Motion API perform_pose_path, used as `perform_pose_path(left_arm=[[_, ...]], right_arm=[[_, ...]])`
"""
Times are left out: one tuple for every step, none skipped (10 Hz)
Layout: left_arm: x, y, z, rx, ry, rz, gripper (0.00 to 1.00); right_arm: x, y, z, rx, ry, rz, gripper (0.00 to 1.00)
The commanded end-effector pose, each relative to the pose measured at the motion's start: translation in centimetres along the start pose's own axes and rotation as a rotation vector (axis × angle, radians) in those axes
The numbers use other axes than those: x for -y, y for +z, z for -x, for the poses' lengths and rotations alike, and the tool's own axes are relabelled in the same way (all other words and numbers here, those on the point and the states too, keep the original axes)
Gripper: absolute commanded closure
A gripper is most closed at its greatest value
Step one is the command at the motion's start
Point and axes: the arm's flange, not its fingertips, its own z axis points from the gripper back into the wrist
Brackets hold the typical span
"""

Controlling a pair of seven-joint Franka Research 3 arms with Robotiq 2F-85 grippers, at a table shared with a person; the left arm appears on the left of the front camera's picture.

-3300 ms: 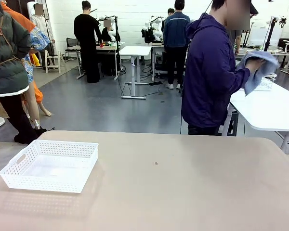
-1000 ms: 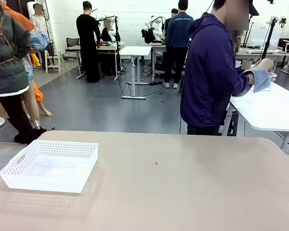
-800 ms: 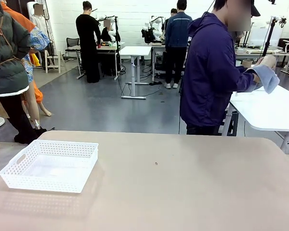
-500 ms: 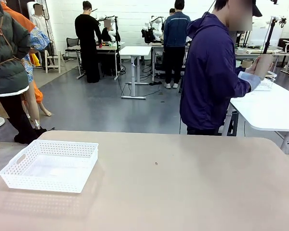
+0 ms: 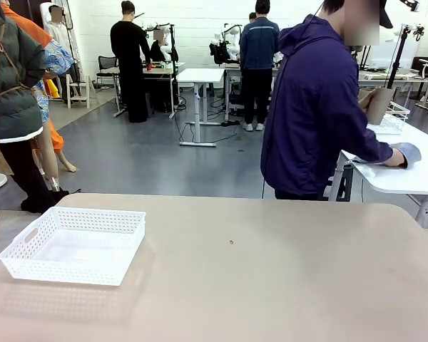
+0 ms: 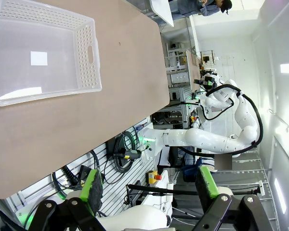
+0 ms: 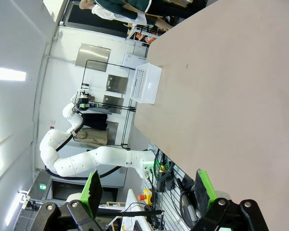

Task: Clean and organize the cups into the basket.
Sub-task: Pick up the Organizing basket and move it to the center of the table, then pick up the Reusable plastic cup from the right side of the table and place it inside the Organizing basket.

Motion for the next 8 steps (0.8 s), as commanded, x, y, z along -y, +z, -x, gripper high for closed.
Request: perform_pose_path(left_arm=[[0.05, 0.12, 0.17, 0.000, 0.001, 0.004, 0.00], [0.05, 0.12, 0.17, 0.000, 0.001, 0.004, 0.00], [0.05, 0.12, 0.17, 0.000, 0.001, 0.004, 0.00], [0.05, 0.12, 0.17, 0.000, 0.001, 0.004, 0.00], [0.05, 0.12, 0.17, 0.000, 0.001, 0.004, 0.00], [0.05, 0.12, 0.17, 0.000, 0.001, 0.004, 0.00], [0.05, 0.12, 0.17, 0.000, 0.001, 0.004, 0.00], [0.05, 0.12, 0.17, 0.000, 0.001, 0.004, 0.00]], right_arm=[[0.04, 0.16, -0.06, -0.002, 0.000, 0.000, 0.00], [0.04, 0.16, -0.06, -0.002, 0.000, 0.000, 0.00], [0.04, 0.16, -0.06, -0.002, 0.000, 0.000, 0.00], [0.04, 0.16, -0.06, -0.002, 0.000, 0.000, 0.00], [0.04, 0.16, -0.06, -0.002, 0.000, 0.000, 0.00], [0.04, 0.16, -0.06, -0.002, 0.000, 0.000, 0.00], [0.04, 0.16, -0.06, -0.002, 0.000, 0.000, 0.00], [0.04, 0.16, -0.06, -0.002, 0.000, 0.000, 0.00]])
